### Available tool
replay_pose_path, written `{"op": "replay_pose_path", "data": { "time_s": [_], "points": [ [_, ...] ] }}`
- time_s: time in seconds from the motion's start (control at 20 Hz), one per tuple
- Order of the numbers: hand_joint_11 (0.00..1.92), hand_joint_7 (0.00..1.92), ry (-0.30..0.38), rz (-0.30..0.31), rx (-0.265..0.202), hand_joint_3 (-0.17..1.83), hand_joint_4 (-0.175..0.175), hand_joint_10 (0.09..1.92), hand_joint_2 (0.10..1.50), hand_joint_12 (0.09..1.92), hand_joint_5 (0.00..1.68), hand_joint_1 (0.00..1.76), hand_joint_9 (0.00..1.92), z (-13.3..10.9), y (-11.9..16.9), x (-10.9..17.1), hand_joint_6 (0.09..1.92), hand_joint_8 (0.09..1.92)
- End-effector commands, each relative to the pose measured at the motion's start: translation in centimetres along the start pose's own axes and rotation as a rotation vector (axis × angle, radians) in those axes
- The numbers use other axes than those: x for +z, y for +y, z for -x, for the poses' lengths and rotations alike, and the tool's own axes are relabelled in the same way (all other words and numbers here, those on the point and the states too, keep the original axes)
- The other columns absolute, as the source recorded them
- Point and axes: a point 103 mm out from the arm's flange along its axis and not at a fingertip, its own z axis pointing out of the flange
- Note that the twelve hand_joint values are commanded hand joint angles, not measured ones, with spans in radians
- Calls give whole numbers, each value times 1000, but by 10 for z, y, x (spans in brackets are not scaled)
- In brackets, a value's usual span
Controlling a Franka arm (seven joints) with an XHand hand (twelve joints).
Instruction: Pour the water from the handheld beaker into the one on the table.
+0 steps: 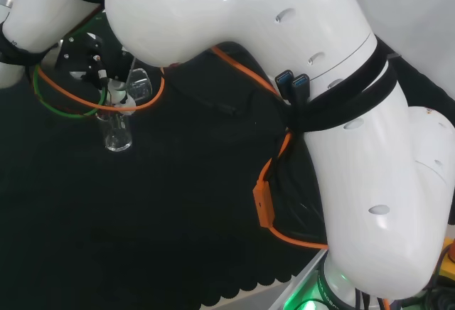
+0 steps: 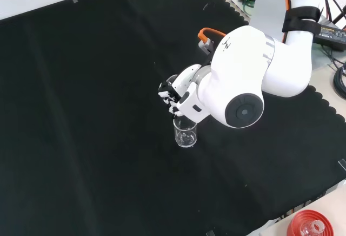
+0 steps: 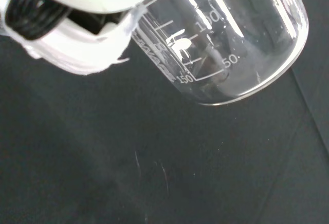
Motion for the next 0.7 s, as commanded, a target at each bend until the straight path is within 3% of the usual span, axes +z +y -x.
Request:
{"op": "replay_pose_path", "data": {
  "time_s": [0.05, 0.7],
  "points": [
    [1089, 1721, 2, 1, -1, 645, 175, 87, 640, 916, 1346, 1142, 1574, 2, -1, 1, 535, 87],
    [1089, 1721, 5, -3, -4, 644, 175, 87, 641, 917, 1345, 1141, 1575, 3, -1, 2, 536, 87]
  ]
}}
